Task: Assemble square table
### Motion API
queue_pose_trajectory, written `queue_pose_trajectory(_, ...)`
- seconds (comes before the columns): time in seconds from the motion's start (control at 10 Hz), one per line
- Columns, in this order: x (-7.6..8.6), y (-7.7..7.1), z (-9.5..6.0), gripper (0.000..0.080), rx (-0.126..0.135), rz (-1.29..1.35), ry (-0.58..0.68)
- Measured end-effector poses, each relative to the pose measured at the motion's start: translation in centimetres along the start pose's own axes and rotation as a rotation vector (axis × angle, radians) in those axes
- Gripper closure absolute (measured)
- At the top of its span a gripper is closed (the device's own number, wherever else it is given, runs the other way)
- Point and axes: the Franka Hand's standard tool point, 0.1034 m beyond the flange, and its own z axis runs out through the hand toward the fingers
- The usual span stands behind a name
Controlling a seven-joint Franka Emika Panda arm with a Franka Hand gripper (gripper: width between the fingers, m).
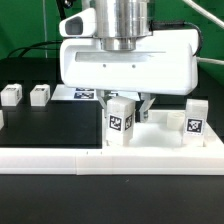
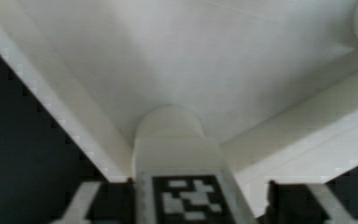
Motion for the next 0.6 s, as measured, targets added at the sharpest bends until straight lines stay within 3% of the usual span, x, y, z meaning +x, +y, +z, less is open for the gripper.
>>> queue_pose_trajectory(0.6, -0.09, -0.12, 0.17, 0.0510, 0.000, 0.409, -0.004)
